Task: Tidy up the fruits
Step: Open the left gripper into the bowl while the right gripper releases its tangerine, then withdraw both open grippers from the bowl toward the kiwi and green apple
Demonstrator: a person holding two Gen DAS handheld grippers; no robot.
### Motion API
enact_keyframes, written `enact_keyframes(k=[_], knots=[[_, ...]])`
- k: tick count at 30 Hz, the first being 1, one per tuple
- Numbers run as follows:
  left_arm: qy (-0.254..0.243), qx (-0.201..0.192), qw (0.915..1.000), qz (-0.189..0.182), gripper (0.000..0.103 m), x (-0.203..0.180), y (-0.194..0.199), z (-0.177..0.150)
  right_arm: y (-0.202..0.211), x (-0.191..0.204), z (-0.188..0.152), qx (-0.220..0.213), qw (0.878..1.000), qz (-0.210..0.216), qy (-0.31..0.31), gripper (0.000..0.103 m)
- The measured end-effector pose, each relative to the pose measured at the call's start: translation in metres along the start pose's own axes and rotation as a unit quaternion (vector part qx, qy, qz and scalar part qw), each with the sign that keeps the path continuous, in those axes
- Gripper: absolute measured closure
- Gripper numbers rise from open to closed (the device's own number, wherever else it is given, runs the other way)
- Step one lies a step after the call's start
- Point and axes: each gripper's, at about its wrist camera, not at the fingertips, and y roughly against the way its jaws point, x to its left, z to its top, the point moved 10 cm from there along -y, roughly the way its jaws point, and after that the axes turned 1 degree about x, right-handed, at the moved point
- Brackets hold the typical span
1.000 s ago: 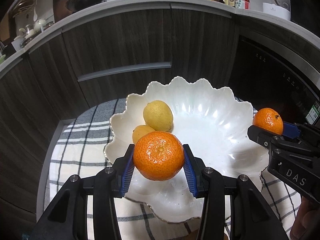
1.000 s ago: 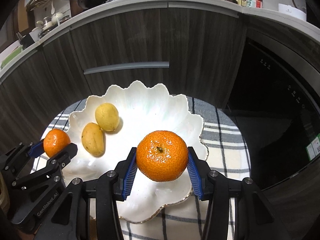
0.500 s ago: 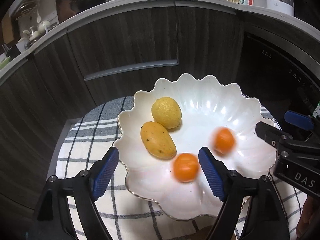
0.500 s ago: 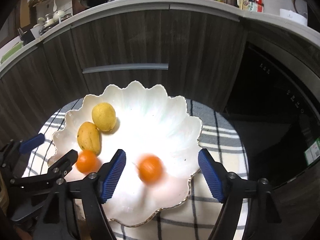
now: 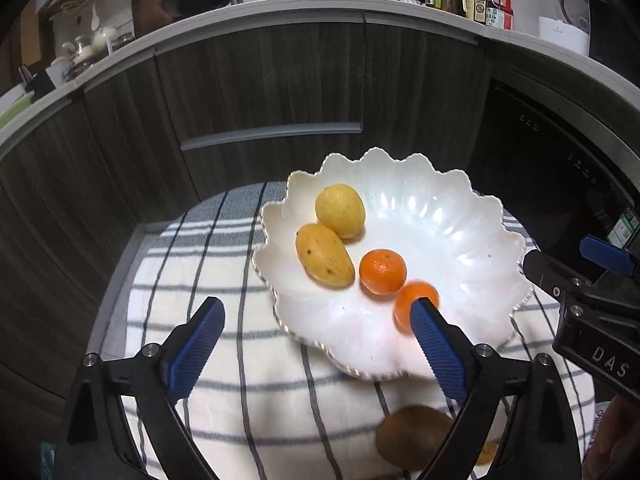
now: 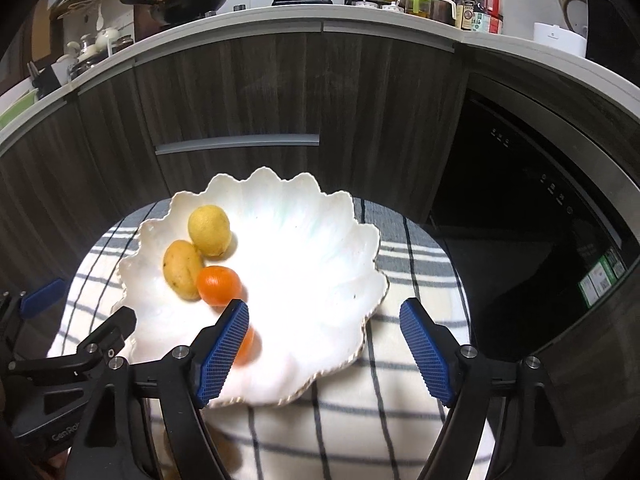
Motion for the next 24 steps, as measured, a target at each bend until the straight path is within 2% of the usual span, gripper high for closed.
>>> enact_keyframes(k=[6,13,20,24], knots=[[-0.010,-0.010,0.9999,-0.004,0.006,-0.009,0.023,-0.008,0.029,-0.005,-0.012,-0.009,1.000,-0.024,0.013,0.023],[-0.027,-0.026,0.9993,-0.010,0.006,-0.024,0.052,-0.010,0.062,-0.022,-0.022,-0.021,0.999,-0.036,-0.005,0.023],[-0.038,-0.026,0.9988,-0.017,0.006,-0.035,0.074,-0.029,0.090,-0.031,-0.028,-0.037,0.998,-0.047,-0.004,0.023],[-0.035,-0.026,0.9989,-0.017,0.006,-0.035,0.084,-0.039,0.104,-0.029,-0.036,-0.043,0.999,-0.032,0.002,0.023]])
